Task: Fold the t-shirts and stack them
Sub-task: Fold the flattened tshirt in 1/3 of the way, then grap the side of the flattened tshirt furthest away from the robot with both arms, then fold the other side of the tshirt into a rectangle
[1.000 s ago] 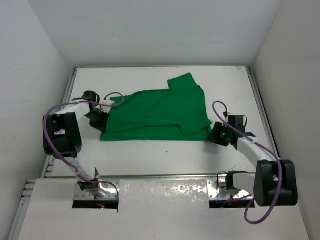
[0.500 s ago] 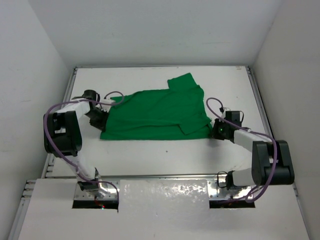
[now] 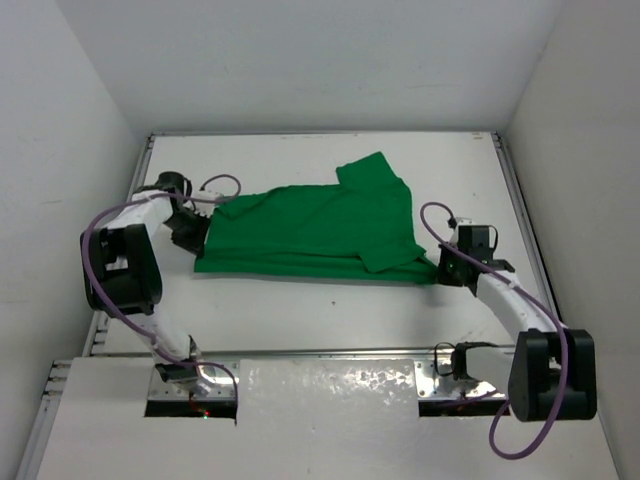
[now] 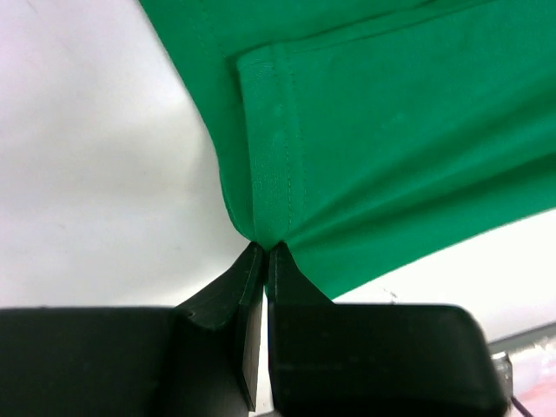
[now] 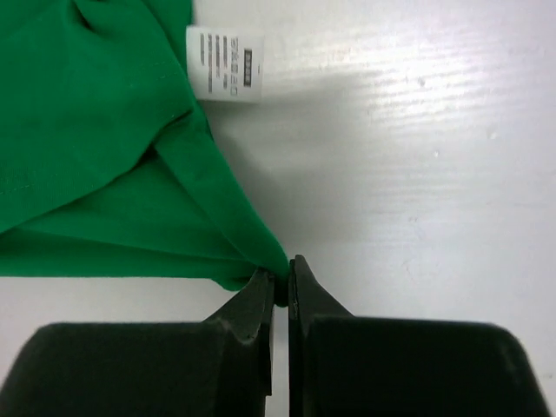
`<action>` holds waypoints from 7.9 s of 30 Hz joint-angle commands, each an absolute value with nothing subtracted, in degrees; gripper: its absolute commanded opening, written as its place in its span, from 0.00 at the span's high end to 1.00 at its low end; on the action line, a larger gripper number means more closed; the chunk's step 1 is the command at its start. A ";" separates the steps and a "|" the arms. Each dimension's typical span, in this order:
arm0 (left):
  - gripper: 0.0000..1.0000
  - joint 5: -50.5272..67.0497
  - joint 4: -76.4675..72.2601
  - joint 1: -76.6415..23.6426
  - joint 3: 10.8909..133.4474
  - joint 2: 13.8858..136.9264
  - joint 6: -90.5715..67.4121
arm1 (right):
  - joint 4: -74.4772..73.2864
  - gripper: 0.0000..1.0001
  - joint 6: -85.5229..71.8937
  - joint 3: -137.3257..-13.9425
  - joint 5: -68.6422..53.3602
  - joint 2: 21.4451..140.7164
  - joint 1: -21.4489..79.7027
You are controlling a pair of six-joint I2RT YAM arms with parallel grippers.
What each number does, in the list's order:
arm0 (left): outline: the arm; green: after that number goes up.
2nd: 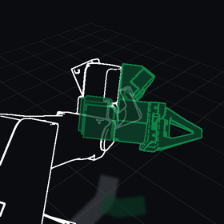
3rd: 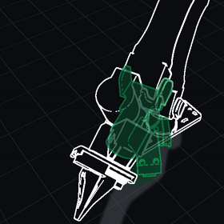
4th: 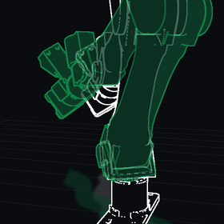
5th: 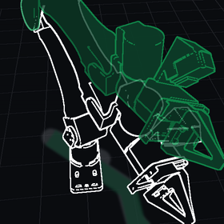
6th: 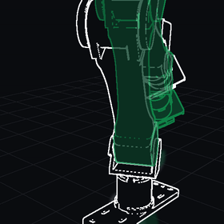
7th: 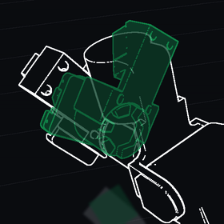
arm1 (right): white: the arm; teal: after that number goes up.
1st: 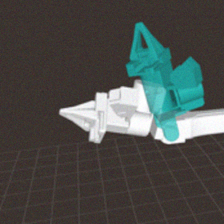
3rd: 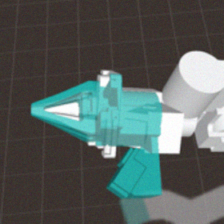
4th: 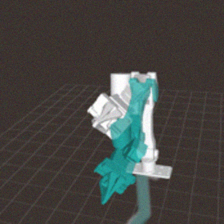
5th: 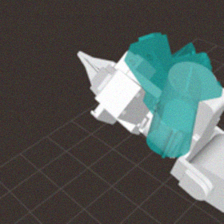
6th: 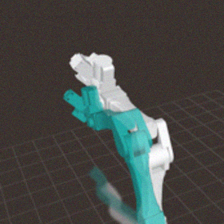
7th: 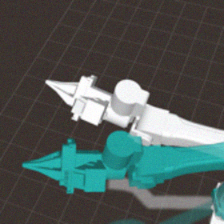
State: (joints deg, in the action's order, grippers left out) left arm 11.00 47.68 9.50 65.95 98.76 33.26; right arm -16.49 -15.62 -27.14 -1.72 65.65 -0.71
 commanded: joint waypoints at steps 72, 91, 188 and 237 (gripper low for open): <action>0.26 5.71 37.53 -3.69 72.33 100.90 41.22 | -37.62 0.45 -28.66 -130.00 9.39 152.85 13.71; 0.54 12.92 45.53 -4.48 74.44 107.58 50.71 | -32.87 1.00 -22.15 -118.13 9.49 140.36 13.71; 0.56 26.17 50.21 -31.71 88.50 99.13 40.18 | -21.45 0.65 -24.61 -32.26 -19.16 64.43 8.17; 1.00 41.04 27.86 -44.12 92.90 119.71 20.04 | -17.56 1.00 -22.68 -27.49 -14.68 65.32 8.17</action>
State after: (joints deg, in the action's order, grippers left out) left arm 37.58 27.46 -43.53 90.87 123.98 18.81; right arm -14.81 -24.97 -23.27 -16.51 67.59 8.12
